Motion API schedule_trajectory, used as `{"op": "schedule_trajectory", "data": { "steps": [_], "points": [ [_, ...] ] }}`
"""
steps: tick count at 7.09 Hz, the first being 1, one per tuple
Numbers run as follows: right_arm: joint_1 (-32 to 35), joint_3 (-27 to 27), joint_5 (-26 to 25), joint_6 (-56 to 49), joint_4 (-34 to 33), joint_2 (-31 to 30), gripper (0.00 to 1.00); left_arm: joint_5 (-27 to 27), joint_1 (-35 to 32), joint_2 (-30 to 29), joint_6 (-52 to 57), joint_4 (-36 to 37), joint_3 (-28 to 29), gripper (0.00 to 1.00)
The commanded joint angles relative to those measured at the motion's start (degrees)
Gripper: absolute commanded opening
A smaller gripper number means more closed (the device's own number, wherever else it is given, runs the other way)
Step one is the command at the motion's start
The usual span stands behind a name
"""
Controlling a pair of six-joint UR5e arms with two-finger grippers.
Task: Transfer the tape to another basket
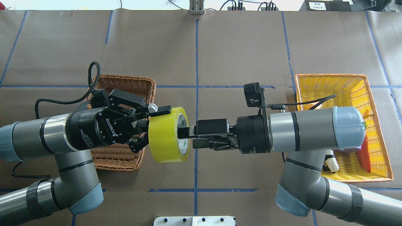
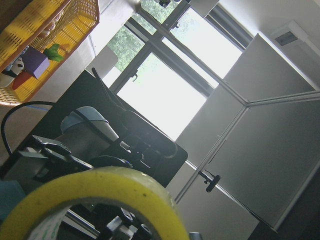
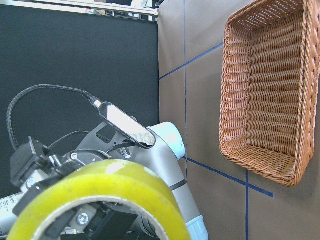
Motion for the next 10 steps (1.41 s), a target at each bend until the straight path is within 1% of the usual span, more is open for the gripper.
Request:
{"op": "schedule_trajectory", "data": {
  "steps": [1, 3, 4, 5, 6, 7, 8, 9, 10],
  "points": [
    [0.01, 0.09, 0.00, 0.02, 0.01, 0.00, 1.00, -0.11, 0.00, 0.09, -0.16, 0.01, -0.51, 0.02],
    [0.62, 0.45, 0.26, 0.02, -0.08, -0.18, 1.00, -0.55, -0.44, 0.97, -0.08, -0.08, -1.48, 0.02],
    [1.32, 0.53, 0.35, 0.02, 0.01, -0.70, 1.00, -1.60, -1.22, 1.32, -0.07, 0.01, -2.70, 0.02],
    [2.90, 0.80, 0.52, 0.02, 0.01, -2.01, 1.00, -2.04, -2.27, 3.07, 0.10, 0.01, -3.14, 0.02],
    [5.17, 0.71, 2.18, -0.16, -0.17, -3.07, 1.00, -3.00, -5.77, 3.69, 0.28, 0.36, -2.02, 0.02],
    [9.46, 0.36, 5.41, -0.24, -0.95, -3.95, 1.00, -9.54, -9.80, 3.44, 0.89, 4.80, -1.75, 0.02],
    [14.90, 0.19, 11.54, -0.59, -4.96, -4.31, 1.00, -13.43, -11.50, 3.17, 6.55, 11.45, -2.53, 0.02],
    [20.87, 0.18, 18.82, -1.64, -11.27, -4.14, 1.00, -15.47, -11.77, 3.00, 14.96, 19.61, -3.14, 0.02],
    [25.54, 0.27, 22.64, -7.57, -18.38, -4.31, 1.00, -17.67, -11.78, 2.91, 23.39, 31.35, -6.37, 0.02]
  ]
}}
